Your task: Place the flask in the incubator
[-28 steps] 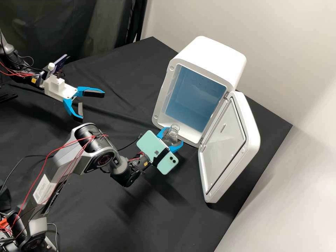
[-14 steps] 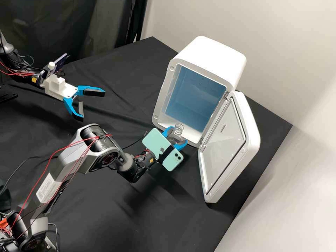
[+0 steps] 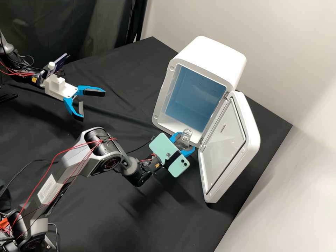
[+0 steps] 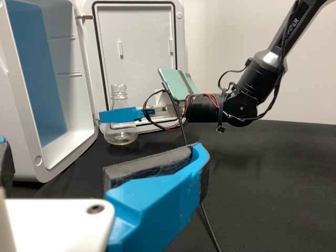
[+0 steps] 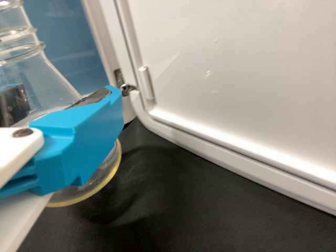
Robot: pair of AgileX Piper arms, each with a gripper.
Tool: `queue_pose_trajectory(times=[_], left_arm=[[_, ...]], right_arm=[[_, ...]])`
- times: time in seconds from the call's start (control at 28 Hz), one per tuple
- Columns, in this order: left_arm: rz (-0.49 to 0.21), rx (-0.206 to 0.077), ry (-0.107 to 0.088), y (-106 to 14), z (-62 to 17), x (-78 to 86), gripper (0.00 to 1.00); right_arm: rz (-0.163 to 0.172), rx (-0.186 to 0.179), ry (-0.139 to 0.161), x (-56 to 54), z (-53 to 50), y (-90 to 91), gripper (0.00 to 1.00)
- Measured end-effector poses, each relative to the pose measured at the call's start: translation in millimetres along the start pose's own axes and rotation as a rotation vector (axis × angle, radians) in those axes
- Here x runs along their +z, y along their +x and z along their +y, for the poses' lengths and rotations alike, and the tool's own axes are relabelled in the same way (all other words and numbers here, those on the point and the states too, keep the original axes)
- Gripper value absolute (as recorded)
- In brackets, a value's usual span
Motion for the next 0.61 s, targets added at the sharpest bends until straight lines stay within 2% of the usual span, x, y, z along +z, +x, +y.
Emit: queue_pose_trajectory(times=[0.29,0.46,0.61], left_arm=[[0.000,0.000,0.000,0.0,0.0,0.0,1.00],[0.000,0.000,0.000,0.0,0.0,0.0,1.00],[0.000,0.000,0.000,0.0,0.0,0.0,1.00]], right_arm=[[-0.024,0.020,0.000,3.7,10.9,4.9,0.00],[-0.021,0.025,-0.006,-2.3,15.7,12.6,0.00],[-0.010,0.015,-0.008,-10.5,11.8,21.7,0.00]])
